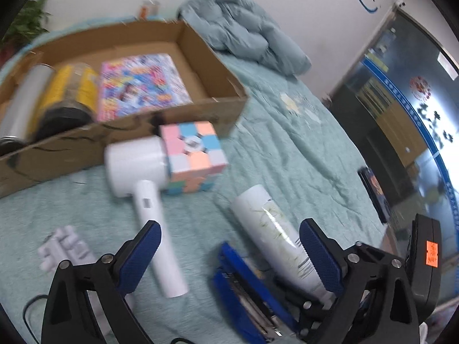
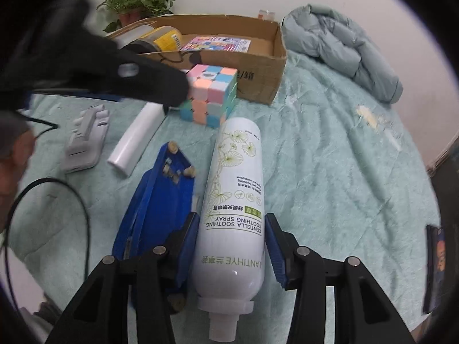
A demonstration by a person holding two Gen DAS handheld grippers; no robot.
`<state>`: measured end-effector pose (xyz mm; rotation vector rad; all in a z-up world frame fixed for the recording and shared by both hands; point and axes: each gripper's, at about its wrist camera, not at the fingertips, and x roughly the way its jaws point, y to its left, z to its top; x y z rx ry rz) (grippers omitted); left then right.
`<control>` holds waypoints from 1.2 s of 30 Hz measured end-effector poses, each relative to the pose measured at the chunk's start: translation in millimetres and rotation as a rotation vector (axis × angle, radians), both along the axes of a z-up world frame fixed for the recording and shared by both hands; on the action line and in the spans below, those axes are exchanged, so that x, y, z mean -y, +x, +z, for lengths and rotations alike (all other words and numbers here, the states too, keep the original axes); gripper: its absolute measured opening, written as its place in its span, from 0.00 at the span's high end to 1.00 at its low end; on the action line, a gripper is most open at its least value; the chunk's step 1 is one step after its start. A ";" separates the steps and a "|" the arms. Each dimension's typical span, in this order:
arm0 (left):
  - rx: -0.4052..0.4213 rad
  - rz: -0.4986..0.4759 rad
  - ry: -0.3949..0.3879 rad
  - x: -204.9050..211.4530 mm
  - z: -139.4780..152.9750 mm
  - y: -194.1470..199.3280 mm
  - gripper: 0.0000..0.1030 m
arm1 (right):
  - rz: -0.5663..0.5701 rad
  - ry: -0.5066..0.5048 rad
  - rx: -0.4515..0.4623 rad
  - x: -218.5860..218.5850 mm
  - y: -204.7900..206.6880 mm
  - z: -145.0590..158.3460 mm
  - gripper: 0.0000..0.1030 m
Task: Organize rigid objects
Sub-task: 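Lift the spray bottle with the right gripper while the left gripper grasps it too, then carry the spray bottle with both grippers and lower it upright into the box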
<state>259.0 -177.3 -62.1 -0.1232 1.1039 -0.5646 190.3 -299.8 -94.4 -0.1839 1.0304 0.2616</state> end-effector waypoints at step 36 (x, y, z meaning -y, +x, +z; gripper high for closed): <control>-0.086 -0.137 -0.134 29.8 29.3 51.7 0.50 | -0.059 0.217 0.043 0.4 20.0 48.0 0.57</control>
